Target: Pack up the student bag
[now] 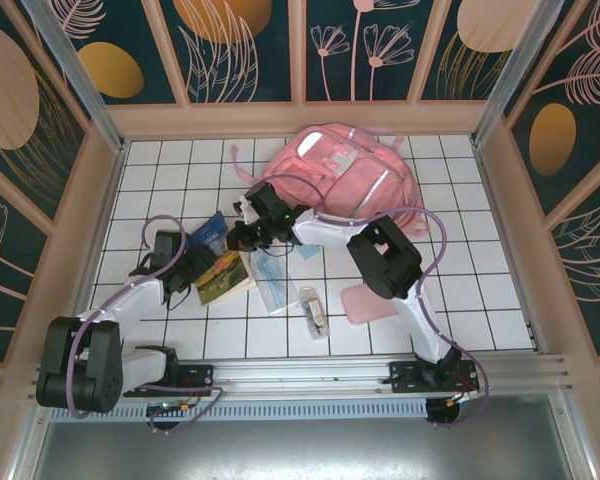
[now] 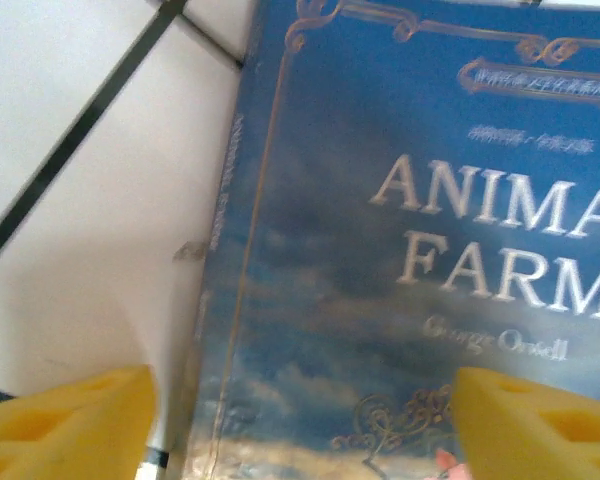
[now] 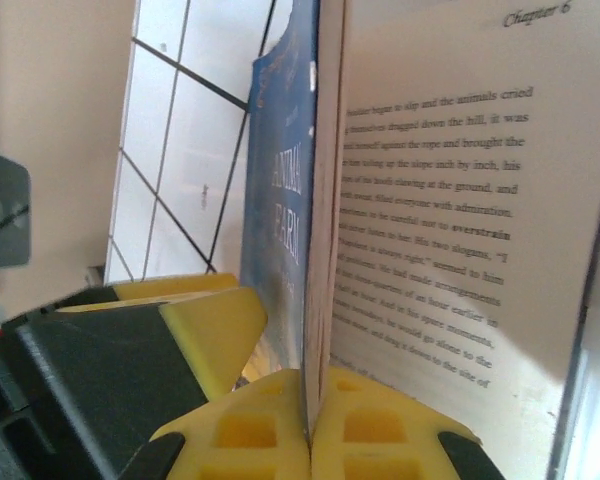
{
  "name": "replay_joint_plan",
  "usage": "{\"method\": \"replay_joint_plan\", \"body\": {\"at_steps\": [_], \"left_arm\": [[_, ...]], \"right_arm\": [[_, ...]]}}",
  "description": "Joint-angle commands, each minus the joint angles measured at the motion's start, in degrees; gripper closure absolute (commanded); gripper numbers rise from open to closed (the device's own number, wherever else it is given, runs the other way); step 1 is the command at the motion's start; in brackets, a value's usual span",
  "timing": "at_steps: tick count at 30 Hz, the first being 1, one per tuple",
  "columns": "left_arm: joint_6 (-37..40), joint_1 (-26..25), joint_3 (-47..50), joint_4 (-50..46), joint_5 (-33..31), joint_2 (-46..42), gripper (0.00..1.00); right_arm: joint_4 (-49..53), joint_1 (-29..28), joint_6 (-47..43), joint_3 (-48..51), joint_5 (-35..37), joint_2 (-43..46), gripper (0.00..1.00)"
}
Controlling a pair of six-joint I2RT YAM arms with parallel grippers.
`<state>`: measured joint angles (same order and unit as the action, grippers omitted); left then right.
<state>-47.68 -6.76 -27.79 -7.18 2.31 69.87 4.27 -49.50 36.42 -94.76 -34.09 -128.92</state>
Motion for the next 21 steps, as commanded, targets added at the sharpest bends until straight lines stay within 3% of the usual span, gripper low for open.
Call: {"method": "replay_joint_plan", "body": {"at_steps": [1,3,11,21], "left_arm": [[1.77,0.45,-7.24,-3.27,-3.98,-2.11,0.10],[1.79,1.25,-10.08,-1.79,-4.00,-2.99,0.05],[2.30,2.40,-16.29,8.19,-4.21,-5.94,0.01],[0.14,3.07,-19.38,25.51,13.87,-4.06,0.01]], "right_arm": [[-4.25,1.78,1.27,0.15,-4.80,4.24,1.00],[-5.25,2.83,1.41,0.53,-6.28,6.31,1.00],[-13.67,8.35,5.86,1.82,-13.57,14.69,1.00],[-21.24,13.49,9.36,1.48,-18.18,19.88,1.00]]}}
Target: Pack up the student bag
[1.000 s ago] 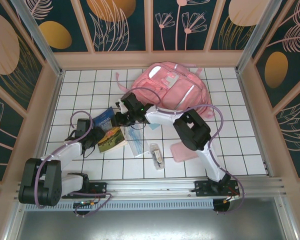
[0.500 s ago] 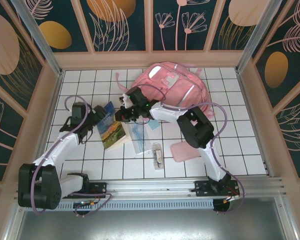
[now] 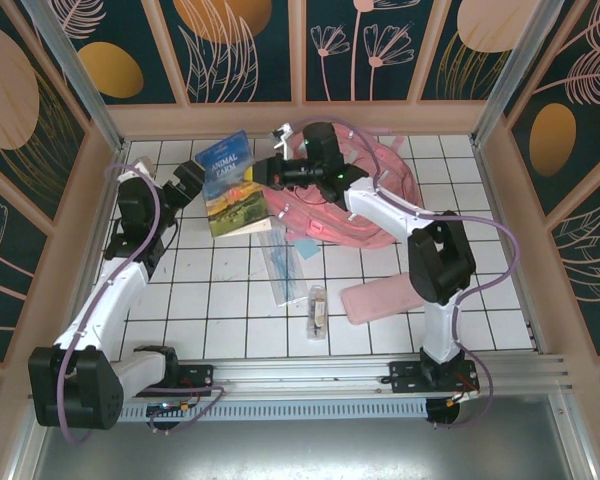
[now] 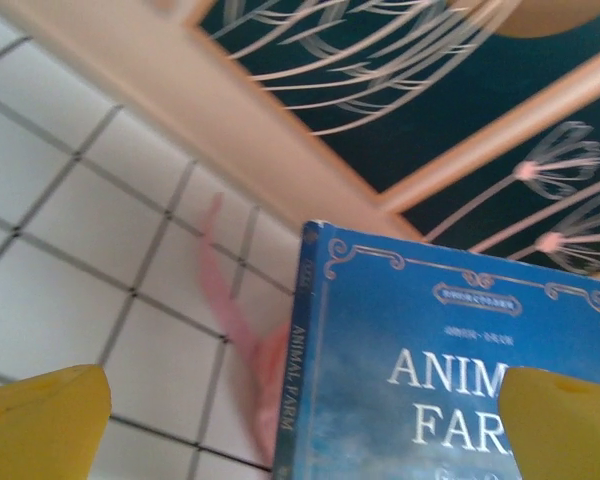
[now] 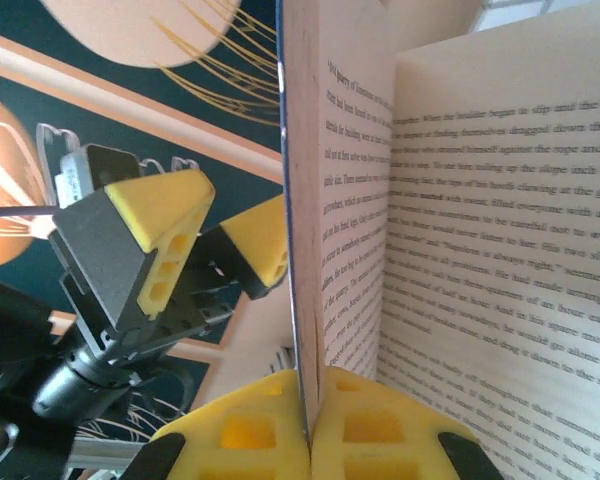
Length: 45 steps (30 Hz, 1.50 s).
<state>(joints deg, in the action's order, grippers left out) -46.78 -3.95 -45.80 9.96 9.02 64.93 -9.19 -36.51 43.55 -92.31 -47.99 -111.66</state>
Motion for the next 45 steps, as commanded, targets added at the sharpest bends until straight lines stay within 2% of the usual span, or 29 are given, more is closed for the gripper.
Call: {"method": "replay_joint_plan", "body": {"at_steps": [1,5,9,13,16,19,22,23,25,26,29,30,31,33,34,36,37,42,45], "left_arm": [[-1.12,0.26,-0.80,10.07,8.30,0.99,0.01],[-3.62,0.25,3.09,17.07,12.03,1.34,0.02],[-4.44,0.25,5.46,19.58,14.11,1.91,0.04],[-7.54,0.25,7.69,26.25,19.53,3.65,0.11],[-10.65,0.26,8.74,31.88,23.79,5.29,0.23],[-12.61,0.14,9.54,36.49,25.80,5.73,0.40],[-12.81,0.22,9.41,37.33,26.43,5.38,0.64],[-12.69,0.22,9.46,37.01,26.39,5.16,0.69],[-12.41,0.22,9.27,36.36,26.16,4.74,0.71],[-12.35,0.21,9.20,35.96,26.05,4.52,0.75],[-12.28,0.25,8.73,34.94,25.24,4.16,0.99],[-12.46,0.17,8.42,34.34,24.61,4.06,1.00],[-12.60,0.21,8.32,33.81,23.85,3.99,1.00],[-13.61,0.20,8.10,33.42,21.12,3.95,1.00],[-14.19,0.17,8.10,33.37,19.45,3.93,1.00],[-15.83,0.10,8.61,33.59,14.09,3.48,1.00],[-16.66,0.14,8.99,33.63,11.11,3.08,1.00],[-21.53,-0.23,12.06,39.30,-3.71,1.28,1.00],[-22.29,-1.79,13.31,42.07,-10.99,0.49,1.00]], "right_arm": [[-10.62,0.73,3.79,-0.34,-5.58,2.78,1.00],[-15.35,0.84,6.18,0.82,-6.92,3.40,1.00],[-17.54,0.92,7.34,2.24,-7.30,4.04,1.00],[-21.66,1.00,9.81,4.12,-7.90,3.95,1.00],[-22.87,0.93,10.54,5.07,-7.75,3.55,1.00],[-22.52,1.05,10.16,5.65,-7.21,2.84,1.00],[-22.12,1.22,10.13,5.91,-6.87,2.22,1.00],[-21.56,1.30,9.75,5.99,-6.54,2.06,1.00],[-20.33,1.49,8.85,6.00,-5.88,1.80,1.00],[-19.67,1.44,8.30,5.96,-5.51,1.73,1.00],[-14.82,1.53,5.23,5.00,-3.26,1.43,1.00],[-12.13,1.58,3.60,4.64,-1.43,1.43,0.96],[-9.79,1.54,2.31,4.43,0.36,1.62,0.86],[-5.67,1.87,0.18,4.66,5.01,2.67,0.50],[-4.21,2.02,-0.33,5.00,7.06,3.25,0.38],[-2.11,2.14,-0.92,6.00,10.82,4.67,0.07],[-1.89,2.19,-1.00,6.54,11.63,5.17,0.01],[-2.99,0.93,2.34,11.08,12.81,6.78,0.01],[-10.56,-1.42,7.31,16.41,12.69,7.92,0.01]]}}
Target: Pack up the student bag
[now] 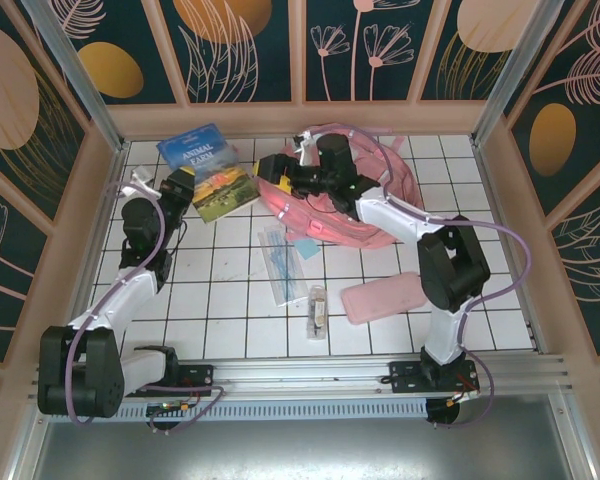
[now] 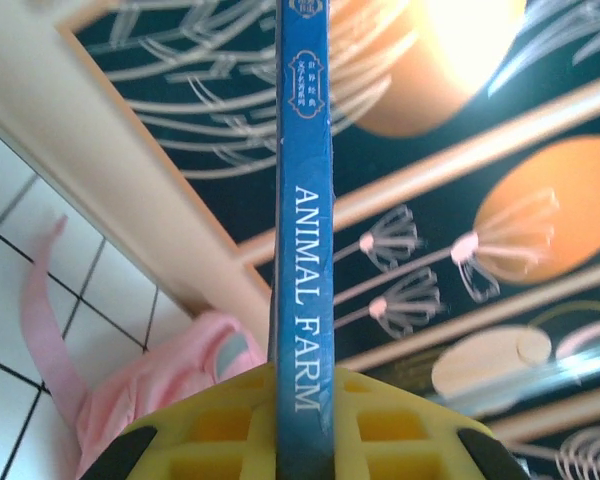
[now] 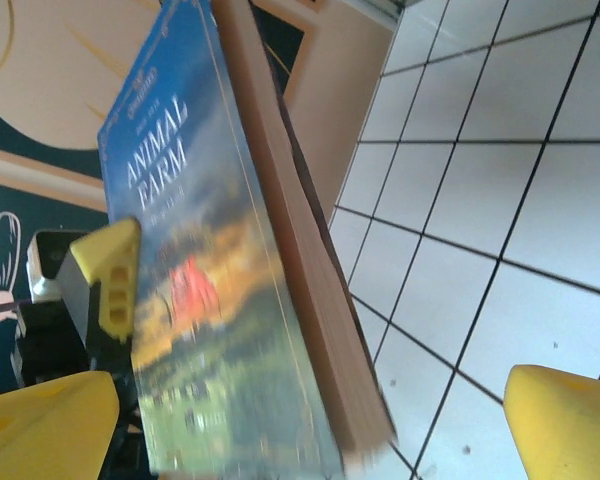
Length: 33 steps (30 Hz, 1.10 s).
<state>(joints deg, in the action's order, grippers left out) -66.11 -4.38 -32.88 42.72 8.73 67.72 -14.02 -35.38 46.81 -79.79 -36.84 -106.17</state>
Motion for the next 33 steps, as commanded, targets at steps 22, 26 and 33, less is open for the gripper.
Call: {"method": "replay_joint_plan", "body": {"at_steps": [22,26,33], "left_arm": [[-10.80,-7.30,2.24,18.08,-13.96,4.18,1.00],[-12.46,-7.83,3.01,20.00,-13.15,5.91,1.00],[-10.78,-9.45,1.83,19.05,-11.17,7.54,0.86]], "right_arm": [[-50.06,-10.67,28.14,7.07,5.99,-9.78,0.23],[-51.57,-11.21,27.99,6.10,8.68,-11.28,0.54],[-50.27,-8.90,27.55,7.17,10.35,-10.31,1.00]]}}
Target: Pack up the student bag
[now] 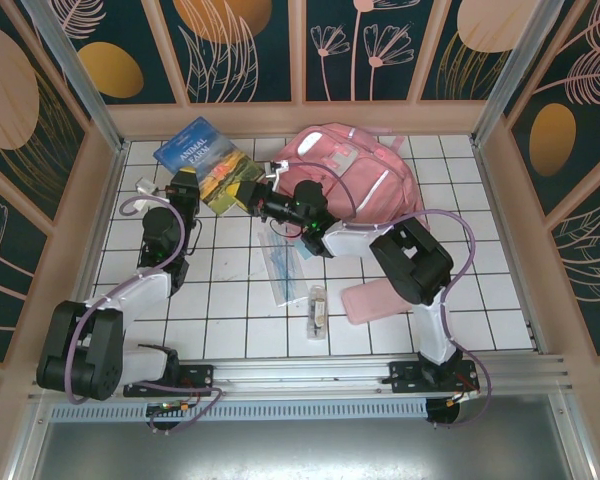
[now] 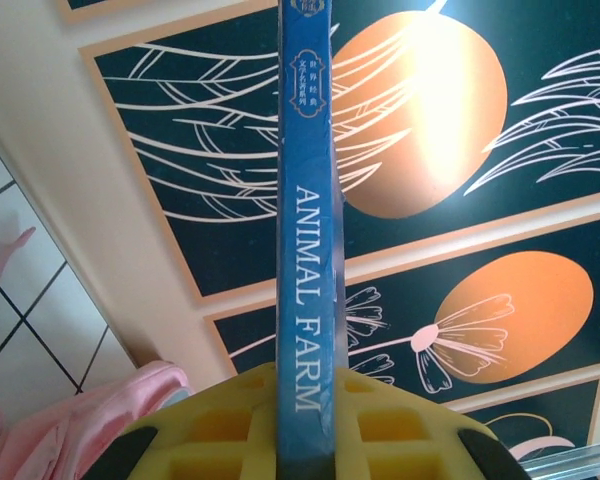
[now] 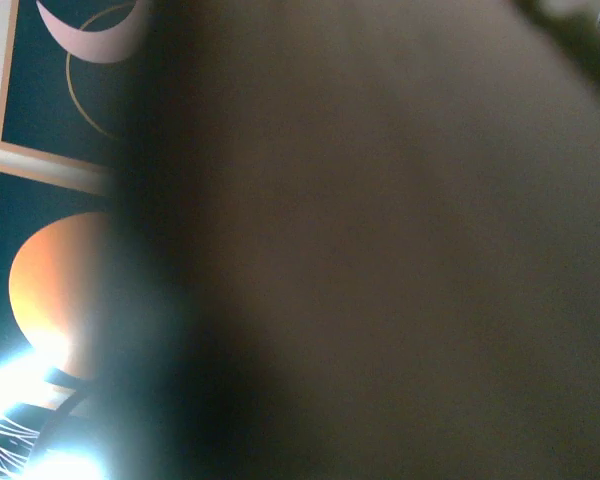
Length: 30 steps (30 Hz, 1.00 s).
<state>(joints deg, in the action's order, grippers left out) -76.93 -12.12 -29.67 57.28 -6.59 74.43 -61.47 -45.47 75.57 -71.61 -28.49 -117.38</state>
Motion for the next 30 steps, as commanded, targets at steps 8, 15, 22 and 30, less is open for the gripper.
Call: {"method": "replay_joint_plan", "body": {"at_steps": [8,15,22,30], "left_arm": [[12.73,-10.26,-10.66,-11.22,12.85,7.69,0.14],[19.71,-19.15,-16.65,-18.08,11.87,14.45,0.14],[35.38,-28.41,-39.81,-40.66,11.38,28.41,0.21],[50.31,-33.21,-65.00,-64.38,9.08,45.53,0.23]], "right_arm": [[10.31,9.03,-16.08,7.00,5.91,12.62,1.00],[29.22,19.13,-28.83,12.80,7.57,25.80,1.00],[45.66,32.52,-37.66,19.46,12.42,39.55,1.00],[54.49,49.41,-38.50,25.99,10.36,52.97,1.00]]}}
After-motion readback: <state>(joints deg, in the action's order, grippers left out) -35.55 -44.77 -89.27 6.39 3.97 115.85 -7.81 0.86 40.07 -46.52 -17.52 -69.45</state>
